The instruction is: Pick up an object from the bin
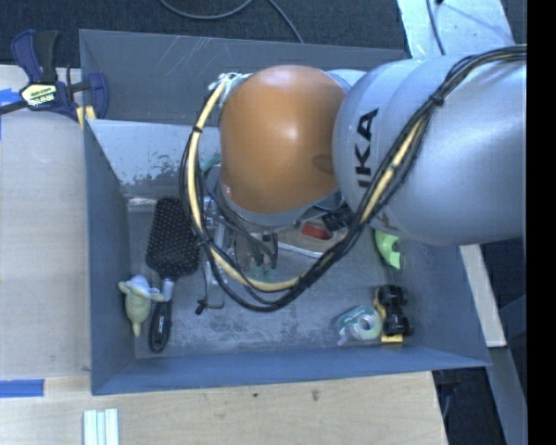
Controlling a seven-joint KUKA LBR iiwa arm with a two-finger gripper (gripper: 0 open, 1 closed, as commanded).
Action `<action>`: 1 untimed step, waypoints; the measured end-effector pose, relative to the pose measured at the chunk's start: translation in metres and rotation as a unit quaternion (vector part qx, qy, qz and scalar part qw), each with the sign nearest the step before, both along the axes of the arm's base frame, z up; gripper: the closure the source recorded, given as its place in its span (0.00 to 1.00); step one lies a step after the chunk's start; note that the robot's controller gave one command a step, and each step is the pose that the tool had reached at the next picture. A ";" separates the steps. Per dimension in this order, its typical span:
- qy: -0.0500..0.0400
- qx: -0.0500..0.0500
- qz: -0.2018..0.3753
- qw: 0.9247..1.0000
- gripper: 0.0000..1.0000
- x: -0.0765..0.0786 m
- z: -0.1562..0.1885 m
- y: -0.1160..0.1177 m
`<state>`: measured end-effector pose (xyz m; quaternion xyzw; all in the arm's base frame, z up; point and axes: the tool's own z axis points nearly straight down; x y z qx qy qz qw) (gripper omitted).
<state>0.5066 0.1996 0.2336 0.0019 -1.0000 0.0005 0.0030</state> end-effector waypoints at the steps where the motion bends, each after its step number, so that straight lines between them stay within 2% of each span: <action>1: -0.004 0.001 -0.002 1.000 0.00 0.002 0.005 -0.001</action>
Offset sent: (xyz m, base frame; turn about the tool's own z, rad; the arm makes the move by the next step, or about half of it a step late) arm 0.0772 0.0089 -0.1636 -0.5989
